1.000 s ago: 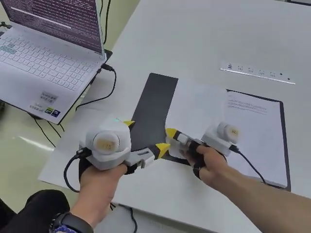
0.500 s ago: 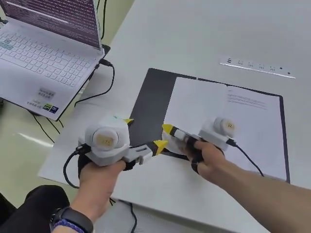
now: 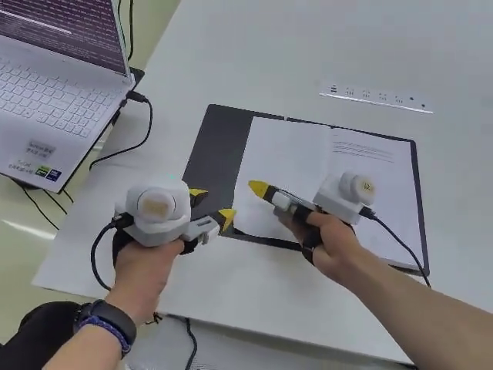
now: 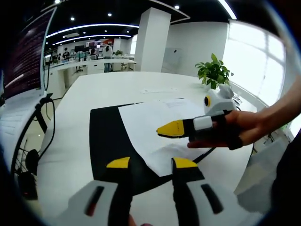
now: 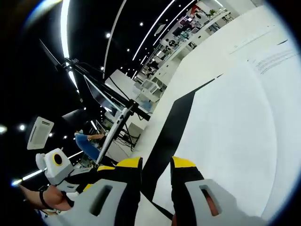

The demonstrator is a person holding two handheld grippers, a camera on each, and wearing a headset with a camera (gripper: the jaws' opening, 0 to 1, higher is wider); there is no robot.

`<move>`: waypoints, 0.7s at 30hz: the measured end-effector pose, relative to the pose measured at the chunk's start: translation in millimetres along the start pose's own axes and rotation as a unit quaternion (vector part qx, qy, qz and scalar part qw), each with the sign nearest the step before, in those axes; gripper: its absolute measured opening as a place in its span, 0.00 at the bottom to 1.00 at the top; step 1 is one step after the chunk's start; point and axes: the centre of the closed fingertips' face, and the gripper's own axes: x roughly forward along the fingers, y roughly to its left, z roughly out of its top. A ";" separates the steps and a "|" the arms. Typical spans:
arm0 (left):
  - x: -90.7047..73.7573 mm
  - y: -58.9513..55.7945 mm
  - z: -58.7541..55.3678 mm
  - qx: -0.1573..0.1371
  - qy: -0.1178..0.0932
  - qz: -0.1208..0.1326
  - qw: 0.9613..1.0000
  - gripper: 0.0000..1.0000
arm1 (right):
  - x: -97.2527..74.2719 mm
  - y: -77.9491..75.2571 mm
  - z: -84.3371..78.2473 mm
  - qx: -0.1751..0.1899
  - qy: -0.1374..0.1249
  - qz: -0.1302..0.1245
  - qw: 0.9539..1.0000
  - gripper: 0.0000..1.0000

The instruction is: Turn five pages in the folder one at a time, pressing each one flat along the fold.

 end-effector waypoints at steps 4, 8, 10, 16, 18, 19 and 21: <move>18.5 -3.3 -8.5 0.016 0.018 -0.014 1.000 0.24 | -14.9 -7.0 5.7 -0.007 -0.007 -0.008 1.000 0.21; 32.5 -7.8 -15.1 0.019 0.029 -0.026 0.999 0.18 | -26.1 -13.4 8.1 -0.006 -0.012 -0.017 1.000 0.20; 40.0 -10.9 -19.1 0.020 0.035 -0.034 0.999 0.14 | -30.9 -16.0 9.6 -0.005 -0.016 -0.020 1.000 0.20; 59.3 -14.2 -30.3 0.022 0.053 -0.042 0.997 0.07 | -38.2 -19.4 9.5 -0.005 -0.018 -0.025 0.999 0.19; 65.0 -12.4 -33.9 0.023 0.058 -0.042 0.997 0.04 | -39.6 -19.9 8.4 -0.008 -0.016 -0.026 1.000 0.19; 66.4 -12.5 -35.4 0.018 0.061 -0.043 0.997 0.00 | -40.1 -20.2 8.0 -0.009 -0.015 -0.026 1.000 0.19; 68.6 -13.3 -38.0 0.012 0.067 -0.045 0.997 0.00 | -41.6 -21.8 7.6 -0.010 -0.013 -0.027 0.999 0.19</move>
